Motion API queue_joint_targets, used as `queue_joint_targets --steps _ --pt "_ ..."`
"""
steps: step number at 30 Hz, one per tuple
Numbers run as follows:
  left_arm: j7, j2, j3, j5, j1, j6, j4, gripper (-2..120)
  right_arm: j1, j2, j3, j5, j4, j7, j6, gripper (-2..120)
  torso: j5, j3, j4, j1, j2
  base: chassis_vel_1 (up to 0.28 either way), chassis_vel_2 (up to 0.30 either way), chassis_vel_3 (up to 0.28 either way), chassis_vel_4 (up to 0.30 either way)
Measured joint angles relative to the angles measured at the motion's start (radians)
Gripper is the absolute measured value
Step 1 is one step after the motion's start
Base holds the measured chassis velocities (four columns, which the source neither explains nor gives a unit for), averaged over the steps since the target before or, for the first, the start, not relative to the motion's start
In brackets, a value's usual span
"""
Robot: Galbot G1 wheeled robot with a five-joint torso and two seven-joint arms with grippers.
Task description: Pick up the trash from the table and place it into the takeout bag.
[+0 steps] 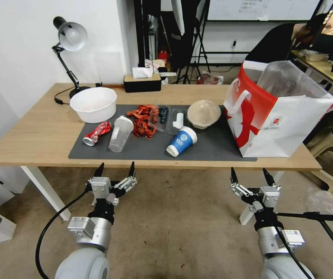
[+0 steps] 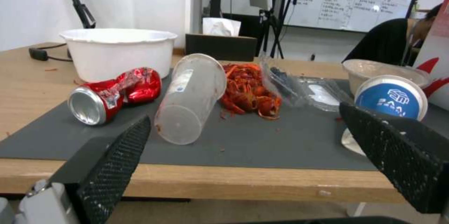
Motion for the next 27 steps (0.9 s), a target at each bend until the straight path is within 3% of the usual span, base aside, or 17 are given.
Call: queue_joint_targets --steps 7,10,15,27 --pt "0.000 -0.002 0.001 0.002 -0.001 0.000 0.001 100 0.089 0.001 -0.091 0.019 0.041 0.115 -0.096 100 0.0000 0.000 0.0000 0.000 0.000 0.000 0.000 0.000 0.000" --pt "0.000 -0.004 0.003 0.005 -0.001 0.000 0.005 100 0.172 -0.005 -0.176 0.042 0.080 0.177 -0.212 100 -0.0001 0.000 0.0002 0.000 0.000 0.000 0.000 0.000 0.000" --pt "0.000 -0.005 0.003 0.007 -0.001 0.000 0.007 100 0.255 -0.009 -0.239 0.082 0.085 0.218 -0.305 100 0.0000 0.000 0.0002 0.000 0.000 0.000 0.000 0.000 0.000" --pt "0.000 -0.019 -0.001 0.022 0.004 -0.004 0.020 100 0.563 -0.007 -0.388 0.306 -0.034 0.351 -0.462 100 0.0001 0.000 0.0000 0.000 0.000 0.000 0.000 0.000 0.000"
